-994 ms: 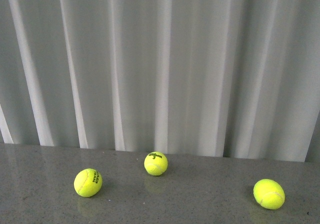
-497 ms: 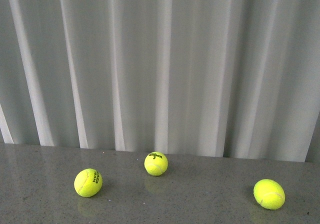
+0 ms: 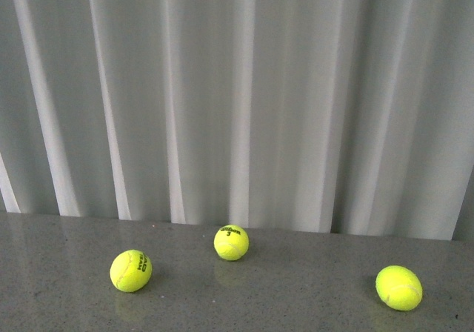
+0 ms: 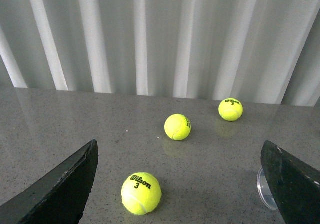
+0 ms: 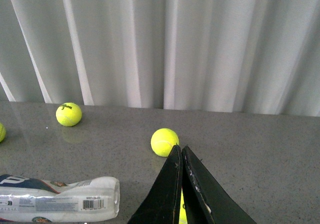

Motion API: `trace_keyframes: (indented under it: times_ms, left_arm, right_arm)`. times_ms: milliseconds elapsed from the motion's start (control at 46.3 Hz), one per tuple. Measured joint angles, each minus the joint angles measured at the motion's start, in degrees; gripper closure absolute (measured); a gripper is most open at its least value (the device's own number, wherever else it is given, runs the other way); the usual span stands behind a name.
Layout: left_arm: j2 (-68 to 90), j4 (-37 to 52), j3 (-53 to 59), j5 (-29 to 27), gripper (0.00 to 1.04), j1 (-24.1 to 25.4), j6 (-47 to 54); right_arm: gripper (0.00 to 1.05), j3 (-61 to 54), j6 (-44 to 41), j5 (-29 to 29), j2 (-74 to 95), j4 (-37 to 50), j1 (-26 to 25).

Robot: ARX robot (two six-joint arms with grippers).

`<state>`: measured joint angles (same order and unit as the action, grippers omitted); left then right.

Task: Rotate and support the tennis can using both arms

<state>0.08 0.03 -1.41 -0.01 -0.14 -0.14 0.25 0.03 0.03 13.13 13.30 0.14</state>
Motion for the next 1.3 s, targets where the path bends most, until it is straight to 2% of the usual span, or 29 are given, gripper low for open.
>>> trace_keyframes:
  times_ms: [238, 324, 519, 583, 713, 756, 886, 951, 1037, 1297]
  left_arm:
    - [0.0, 0.0, 0.0, 0.0, 0.07, 0.0, 0.0]
    - [0.0, 0.0, 0.0, 0.0, 0.07, 0.0, 0.0]
    - [0.0, 0.0, 0.0, 0.0, 0.07, 0.0, 0.0]
    - [0.0, 0.0, 0.0, 0.0, 0.07, 0.0, 0.0]
    - [0.0, 0.0, 0.0, 0.0, 0.07, 0.0, 0.0]
    - [0.0, 0.0, 0.0, 0.0, 0.07, 0.0, 0.0]
    - [0.0, 0.0, 0.0, 0.0, 0.07, 0.0, 0.0]
    - [0.0, 0.0, 0.0, 0.0, 0.07, 0.0, 0.0]
    - [0.0, 0.0, 0.0, 0.0, 0.07, 0.0, 0.0]
    - [0.0, 0.0, 0.0, 0.0, 0.07, 0.0, 0.0]
  right_arm:
    - [1.01, 0.0, 0.0, 0.0, -3.4, -3.4, 0.0]
    - [1.01, 0.0, 0.0, -0.1, -10.6, -12.6, 0.0]
    - [1.01, 0.0, 0.0, -0.1, -12.8, -13.2, 0.0]
    - [0.94, 0.0, 0.0, -0.1, -12.8, -13.2, 0.0]
    - [0.71, 0.0, -0.1, -0.1, -12.8, -13.2, 0.0]
    - [0.60, 0.0, -0.1, -0.1, -12.8, -13.2, 0.0]
    - [0.39, 0.0, -0.1, -0.1, -12.8, -13.2, 0.0]
    - [0.23, 0.0, -0.1, -0.1, -12.8, -13.3, 0.0]
    - [0.07, 0.0, 0.0, -0.1, -12.8, -13.3, 0.0]
    - [0.07, 0.0, 0.0, -0.1, -12.8, -13.3, 0.0]
